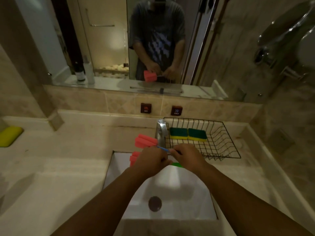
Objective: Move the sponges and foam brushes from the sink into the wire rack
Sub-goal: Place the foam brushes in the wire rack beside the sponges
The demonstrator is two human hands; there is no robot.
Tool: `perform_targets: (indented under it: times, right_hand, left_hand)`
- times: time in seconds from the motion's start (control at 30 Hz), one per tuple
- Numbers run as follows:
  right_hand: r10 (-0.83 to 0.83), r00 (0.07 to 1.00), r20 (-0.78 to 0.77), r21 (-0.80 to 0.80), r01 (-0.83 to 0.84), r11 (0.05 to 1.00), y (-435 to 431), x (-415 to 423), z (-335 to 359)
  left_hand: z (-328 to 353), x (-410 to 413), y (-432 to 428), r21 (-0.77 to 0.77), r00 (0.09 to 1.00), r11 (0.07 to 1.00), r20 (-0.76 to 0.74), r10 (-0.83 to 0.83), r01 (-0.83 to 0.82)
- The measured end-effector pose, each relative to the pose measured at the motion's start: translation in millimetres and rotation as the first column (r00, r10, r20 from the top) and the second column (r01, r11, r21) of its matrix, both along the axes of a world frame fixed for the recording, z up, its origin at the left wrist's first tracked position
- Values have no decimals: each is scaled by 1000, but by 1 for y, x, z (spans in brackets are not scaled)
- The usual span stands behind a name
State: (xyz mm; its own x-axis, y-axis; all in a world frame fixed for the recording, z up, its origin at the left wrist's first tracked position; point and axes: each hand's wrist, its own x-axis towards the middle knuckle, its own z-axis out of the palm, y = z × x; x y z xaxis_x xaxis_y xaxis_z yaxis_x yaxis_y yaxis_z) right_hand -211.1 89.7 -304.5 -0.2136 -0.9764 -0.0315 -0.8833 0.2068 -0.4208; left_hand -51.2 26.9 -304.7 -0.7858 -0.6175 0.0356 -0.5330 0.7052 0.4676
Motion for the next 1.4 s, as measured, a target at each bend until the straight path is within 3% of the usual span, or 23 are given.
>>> perform_targets:
  times: [0.2, 0.53, 1.07, 1.4]
  right_hand:
    - [-20, 1000, 23, -29, 20, 999, -11, 1, 7]
    - [-37, 998, 50, -33, 38, 999, -3, -26, 2]
    - [78, 997, -21, 58, -77, 995, -1, -166, -37]
    - [142, 984, 106, 53, -148, 988, -31, -229, -73]
  left_hand:
    - [9, 1, -12, -56, 997, 998, -64, -31, 27]
    - [-4, -23, -11, -21, 992, 995, -75, -98, 96]
    - [-41, -150, 6, -24, 996, 998, -60, -59, 58]
    - [-65, -209, -11, -56, 997, 997, -58, -53, 50]
